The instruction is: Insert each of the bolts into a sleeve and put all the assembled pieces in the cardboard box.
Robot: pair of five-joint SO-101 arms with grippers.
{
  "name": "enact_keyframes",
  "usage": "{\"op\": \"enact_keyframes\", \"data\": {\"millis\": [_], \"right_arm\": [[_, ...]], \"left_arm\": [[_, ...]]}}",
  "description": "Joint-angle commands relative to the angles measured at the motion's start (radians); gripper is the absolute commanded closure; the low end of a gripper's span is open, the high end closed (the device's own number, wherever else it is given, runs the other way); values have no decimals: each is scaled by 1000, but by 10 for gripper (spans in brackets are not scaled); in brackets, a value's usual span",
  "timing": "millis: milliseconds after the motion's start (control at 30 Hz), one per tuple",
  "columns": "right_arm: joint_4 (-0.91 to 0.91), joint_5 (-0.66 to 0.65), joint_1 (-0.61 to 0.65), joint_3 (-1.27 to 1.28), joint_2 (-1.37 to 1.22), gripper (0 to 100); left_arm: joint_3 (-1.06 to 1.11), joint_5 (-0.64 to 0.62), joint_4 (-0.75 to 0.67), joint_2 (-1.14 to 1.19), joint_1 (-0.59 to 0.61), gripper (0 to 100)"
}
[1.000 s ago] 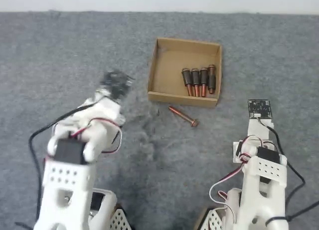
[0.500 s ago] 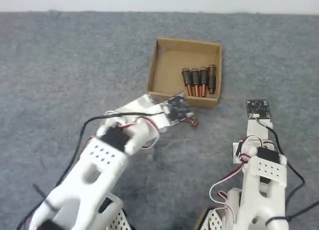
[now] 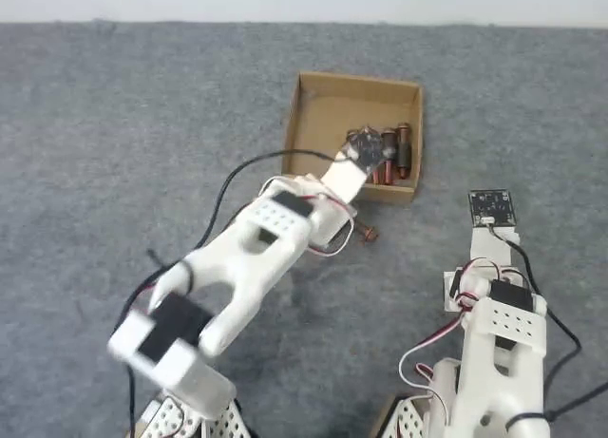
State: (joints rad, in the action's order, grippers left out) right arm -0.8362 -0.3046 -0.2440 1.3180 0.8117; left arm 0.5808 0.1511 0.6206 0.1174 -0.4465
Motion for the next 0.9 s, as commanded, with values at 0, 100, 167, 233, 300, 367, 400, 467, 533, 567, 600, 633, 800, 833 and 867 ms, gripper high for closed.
{"op": "enact_keyframes", "data": {"millis": [0,100,167,233,300,367,400,467,533,567,600,633,800,833,867], "right_arm": [[19,-14,-7,-9,39,991],[19,-14,-7,-9,39,991],[19,-14,-7,-9,39,991],[19,-15,-7,-9,39,991],[19,-15,-7,-9,39,991],[16,-15,-7,-9,39,991],[16,-15,-7,-9,39,991],[15,-15,-7,-9,39,991],[15,-15,-7,-9,39,991],[15,-15,-7,-9,39,991],[15,-15,-7,-9,39,991],[15,-15,-7,-9,39,991],[13,-15,-7,-9,39,991],[13,-15,-7,-9,39,991],[13,-15,-7,-9,39,991]], "left_arm": [[-179,-66,15,114,-3,988],[-232,-64,71,140,0,988],[-236,-64,69,149,0,988],[-245,-64,72,155,0,988],[-257,-64,75,161,0,988],[-259,-68,74,163,0,988],[-259,-68,74,163,0,988],[-260,-68,74,163,-2,988],[-263,-69,83,175,-3,988],[-272,-69,101,181,-5,988],[-294,-71,126,193,-5,988],[-320,-71,157,206,-5,988],[-464,-173,282,308,-3,988],[-492,-219,301,327,-2,988],[-516,-258,319,347,2,988]]}}
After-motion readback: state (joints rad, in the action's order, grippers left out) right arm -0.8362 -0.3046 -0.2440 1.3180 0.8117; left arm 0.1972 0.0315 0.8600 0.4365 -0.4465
